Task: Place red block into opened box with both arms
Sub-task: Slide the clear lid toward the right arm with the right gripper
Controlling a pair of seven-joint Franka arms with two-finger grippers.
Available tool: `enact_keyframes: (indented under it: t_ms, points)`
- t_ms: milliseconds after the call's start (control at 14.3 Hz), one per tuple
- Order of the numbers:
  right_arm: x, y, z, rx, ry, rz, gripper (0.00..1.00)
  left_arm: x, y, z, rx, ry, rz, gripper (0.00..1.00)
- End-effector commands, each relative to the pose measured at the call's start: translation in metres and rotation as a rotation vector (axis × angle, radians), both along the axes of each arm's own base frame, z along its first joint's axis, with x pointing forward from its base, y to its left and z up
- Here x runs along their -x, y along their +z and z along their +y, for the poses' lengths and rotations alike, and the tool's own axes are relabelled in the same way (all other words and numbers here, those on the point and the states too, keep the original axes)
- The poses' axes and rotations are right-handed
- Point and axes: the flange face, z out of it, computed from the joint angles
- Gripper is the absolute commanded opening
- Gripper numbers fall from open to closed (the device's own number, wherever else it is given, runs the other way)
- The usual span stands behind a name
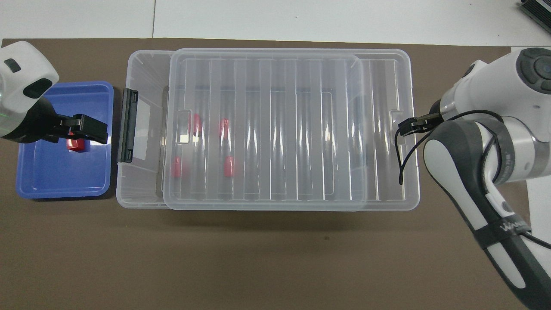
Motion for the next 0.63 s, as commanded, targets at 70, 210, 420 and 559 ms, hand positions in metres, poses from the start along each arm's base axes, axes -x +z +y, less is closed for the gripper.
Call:
enact_keyframes:
  t_ms: [70, 210, 420, 559]
  points:
    - [0.003, 0.003, -0.039, 0.02, 0.128, 0.022, 0.87, 0.007, 0.001, 0.003, 0.015, 0.015, -0.004, 1.0]
    - [0.004, 0.003, -0.056, 0.023, 0.174, 0.029, 0.88, 0.007, 0.001, 0.003, 0.015, 0.015, -0.004, 1.0]
    - [0.005, 0.004, -0.084, 0.024, 0.228, 0.034, 0.89, 0.007, 0.001, 0.003, 0.015, 0.015, -0.004, 1.0]
    - [0.006, 0.005, -0.104, 0.029, 0.263, 0.035, 0.9, 0.007, 0.001, 0.003, 0.015, 0.015, -0.004, 1.0]
